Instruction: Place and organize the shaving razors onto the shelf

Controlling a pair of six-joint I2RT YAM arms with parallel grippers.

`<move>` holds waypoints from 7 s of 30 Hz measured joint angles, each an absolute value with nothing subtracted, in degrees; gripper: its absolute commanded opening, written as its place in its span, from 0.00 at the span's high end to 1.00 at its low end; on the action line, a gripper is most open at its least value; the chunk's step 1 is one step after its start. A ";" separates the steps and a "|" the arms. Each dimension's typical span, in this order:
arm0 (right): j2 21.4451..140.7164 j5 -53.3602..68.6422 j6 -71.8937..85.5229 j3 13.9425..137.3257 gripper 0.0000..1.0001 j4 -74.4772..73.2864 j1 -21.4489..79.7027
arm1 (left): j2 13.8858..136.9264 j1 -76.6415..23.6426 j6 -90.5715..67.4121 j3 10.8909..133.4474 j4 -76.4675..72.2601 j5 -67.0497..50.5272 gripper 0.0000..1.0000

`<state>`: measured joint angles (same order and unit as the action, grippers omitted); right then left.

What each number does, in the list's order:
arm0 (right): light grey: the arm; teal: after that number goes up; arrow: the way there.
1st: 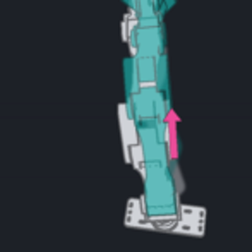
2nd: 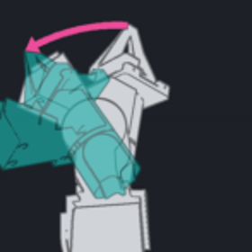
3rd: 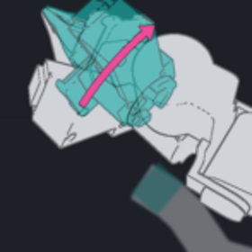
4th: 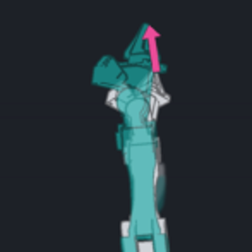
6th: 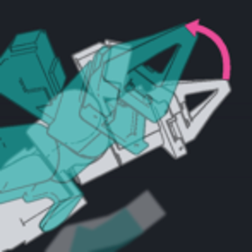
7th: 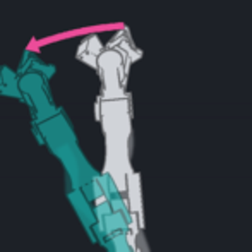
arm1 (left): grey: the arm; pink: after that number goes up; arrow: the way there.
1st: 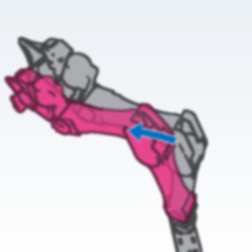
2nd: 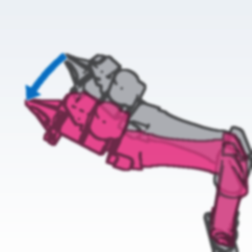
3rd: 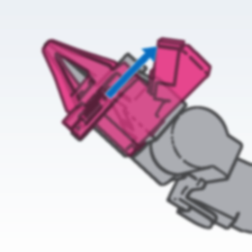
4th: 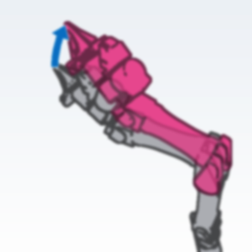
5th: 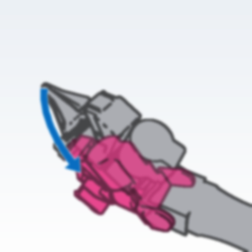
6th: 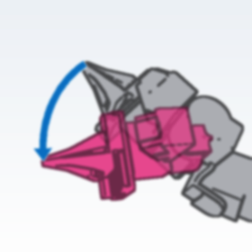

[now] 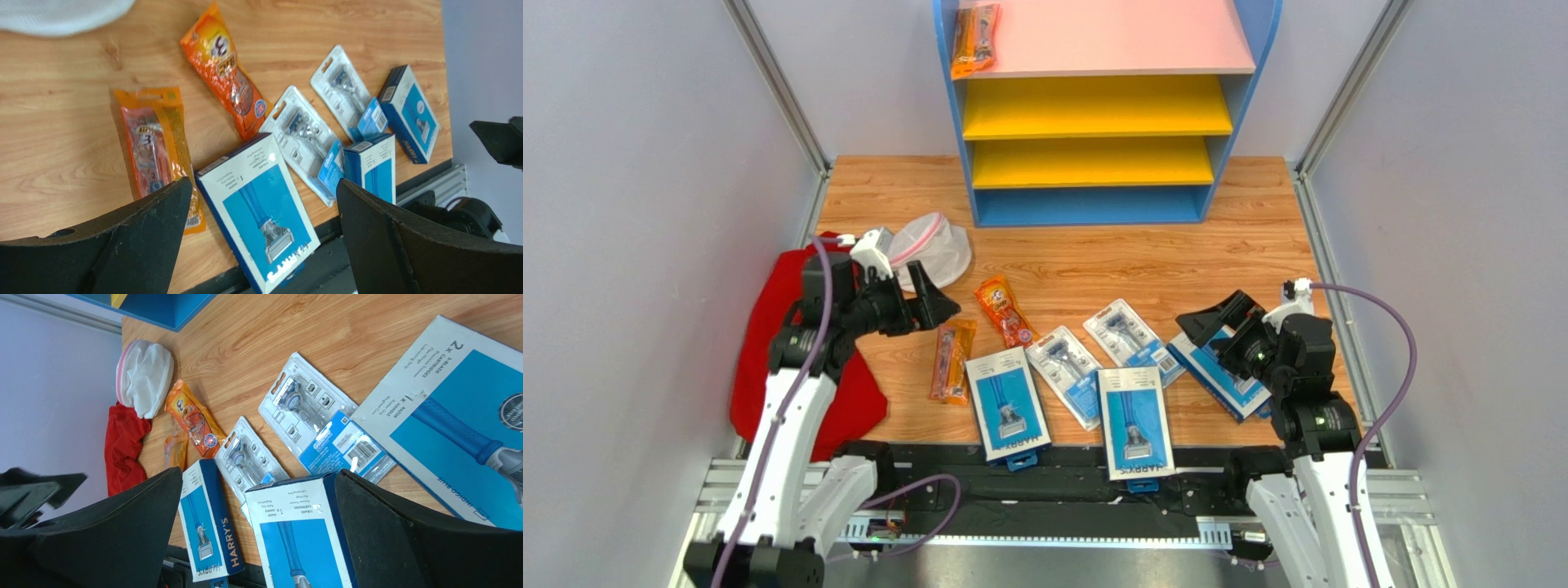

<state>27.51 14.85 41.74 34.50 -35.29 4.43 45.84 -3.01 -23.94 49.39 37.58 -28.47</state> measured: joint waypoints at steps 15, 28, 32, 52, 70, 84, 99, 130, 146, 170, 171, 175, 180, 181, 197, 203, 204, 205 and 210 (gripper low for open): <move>27.35 21.08 42.41 34.44 0.00 -35.18 4.43 | 67.90 -2.98 -23.27 53.76 44.75 -21.06 0.10; 32.64 25.26 43.11 34.33 0.00 -32.40 8.14 | 89.36 -5.74 -22.39 55.29 45.36 -17.28 0.14; 36.34 24.99 43.11 34.33 0.00 -31.62 12.84 | 93.47 -7.66 -22.41 58.30 45.08 -15.62 0.18; 44.64 18.79 45.47 34.33 0.04 -25.50 29.23 | 103.11 -14.76 -23.03 67.40 46.65 -8.12 1.00; 53.49 6.46 45.54 40.18 0.05 -16.75 54.59 | 77.43 -14.81 -26.24 74.37 52.36 -15.16 1.00; 55.59 -12.08 45.12 39.55 0.07 2.81 70.48 | 61.01 -14.85 -57.28 51.99 23.75 -37.91 1.00; 57.32 -26.89 44.56 37.26 0.19 9.26 76.12 | 53.93 -15.05 -78.08 46.65 6.61 -38.46 1.00; 67.75 -31.55 40.99 39.44 0.55 19.62 75.55 | 54.89 -17.78 -77.01 46.65 7.84 -39.20 1.00; 66.04 -30.26 43.29 38.26 1.00 19.31 75.50 | 55.11 -18.68 -70.26 47.59 13.32 -37.01 0.40; 60.34 -29.89 40.18 40.95 1.00 5.28 74.39 | 57.23 -18.68 -36.36 70.48 52.03 -13.98 0.08; 60.34 -29.39 39.77 42.15 1.00 4.19 74.26 | 57.10 -18.65 -35.81 69.10 52.51 -13.56 0.08; 60.34 -25.45 38.54 48.47 1.00 0.78 72.38 | 55.92 -18.68 -34.50 65.21 53.63 -12.32 0.08; 61.32 -19.35 37.67 55.53 1.00 -2.85 67.68 | 52.16 -18.65 -33.63 59.18 54.22 -10.96 0.08; 61.76 -17.80 37.39 57.12 1.00 -3.90 66.52 | 51.46 -18.68 -33.50 58.00 54.26 -10.83 0.09; 84.34 10.87 34.33 96.25 1.00 -17.39 47.03 | 47.53 -18.68 -33.21 49.65 53.41 -12.19 0.10; 95.72 18.33 34.81 109.43 1.00 -22.57 41.87 | 45.36 -18.68 -33.26 47.27 53.06 -13.04 0.11; 97.36 19.42 35.14 111.20 1.00 -23.42 41.08 | 44.97 -18.68 -33.23 47.18 53.04 -13.02 0.11; 98.80 20.29 35.40 113.01 1.00 -24.40 40.38 | 44.71 -18.68 -33.23 47.18 52.99 -12.99 0.11; 106.76 24.58 38.19 125.91 1.00 -27.38 36.16 | 44.18 -18.68 -32.84 47.18 52.93 -12.99 0.11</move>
<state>106.76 24.58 38.20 125.91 -27.38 36.16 44.18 -18.68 -32.84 47.18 52.93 -12.99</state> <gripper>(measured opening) 0.114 0.891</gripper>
